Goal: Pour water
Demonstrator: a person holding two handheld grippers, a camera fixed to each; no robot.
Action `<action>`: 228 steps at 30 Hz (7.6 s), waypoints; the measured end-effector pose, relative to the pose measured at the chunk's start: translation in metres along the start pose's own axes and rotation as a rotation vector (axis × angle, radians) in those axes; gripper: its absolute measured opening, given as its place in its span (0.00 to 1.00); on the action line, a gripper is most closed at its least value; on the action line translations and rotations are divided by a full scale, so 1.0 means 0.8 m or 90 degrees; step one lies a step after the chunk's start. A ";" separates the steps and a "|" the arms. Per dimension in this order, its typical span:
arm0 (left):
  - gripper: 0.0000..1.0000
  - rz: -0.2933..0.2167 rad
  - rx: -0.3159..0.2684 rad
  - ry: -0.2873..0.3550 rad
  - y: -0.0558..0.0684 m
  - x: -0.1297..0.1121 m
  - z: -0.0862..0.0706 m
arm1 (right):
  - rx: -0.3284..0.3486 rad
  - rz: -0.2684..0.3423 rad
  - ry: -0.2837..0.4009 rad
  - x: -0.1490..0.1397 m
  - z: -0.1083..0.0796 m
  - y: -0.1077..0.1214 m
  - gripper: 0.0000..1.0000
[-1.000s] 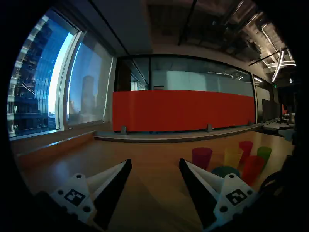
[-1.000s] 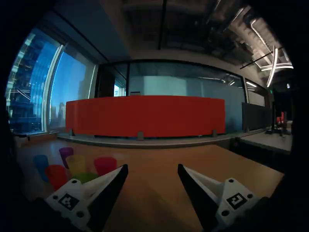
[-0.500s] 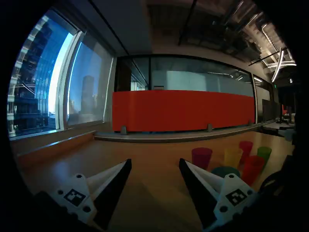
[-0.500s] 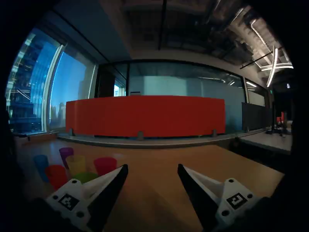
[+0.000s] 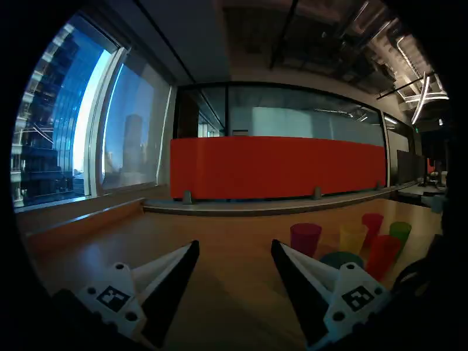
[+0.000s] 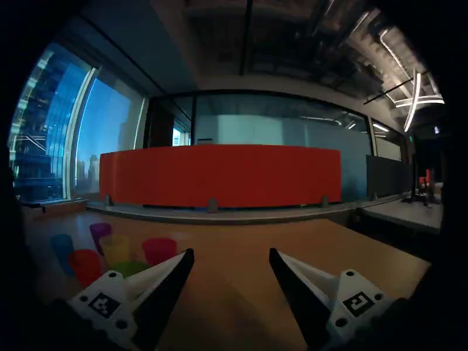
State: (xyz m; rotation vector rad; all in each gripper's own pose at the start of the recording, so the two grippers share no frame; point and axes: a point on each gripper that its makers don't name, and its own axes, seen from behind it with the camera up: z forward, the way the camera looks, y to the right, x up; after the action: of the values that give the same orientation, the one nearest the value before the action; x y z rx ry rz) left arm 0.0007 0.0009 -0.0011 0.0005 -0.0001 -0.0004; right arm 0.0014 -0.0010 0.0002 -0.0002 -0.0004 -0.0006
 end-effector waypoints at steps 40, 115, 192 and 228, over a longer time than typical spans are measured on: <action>0.91 0.000 0.000 0.000 0.000 0.001 0.000 | 0.000 -0.001 0.002 0.001 -0.001 0.000 0.99; 0.91 -0.007 -0.321 -0.020 0.096 0.250 0.004 | 0.334 0.025 -0.018 0.256 -0.020 -0.116 0.99; 0.91 0.108 -0.496 -0.282 0.160 -0.008 -0.025 | 0.483 -0.175 -0.319 0.003 -0.044 -0.155 1.00; 0.91 0.125 -0.523 -0.364 0.174 -0.095 -0.013 | 0.487 -0.194 -0.398 -0.094 -0.031 -0.159 1.00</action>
State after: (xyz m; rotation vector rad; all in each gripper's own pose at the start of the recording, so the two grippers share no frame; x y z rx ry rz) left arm -0.0749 0.1398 -0.0113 -0.8207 -0.5711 0.1964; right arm -0.0738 -0.1280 -0.0246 0.7653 -0.6252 -0.3044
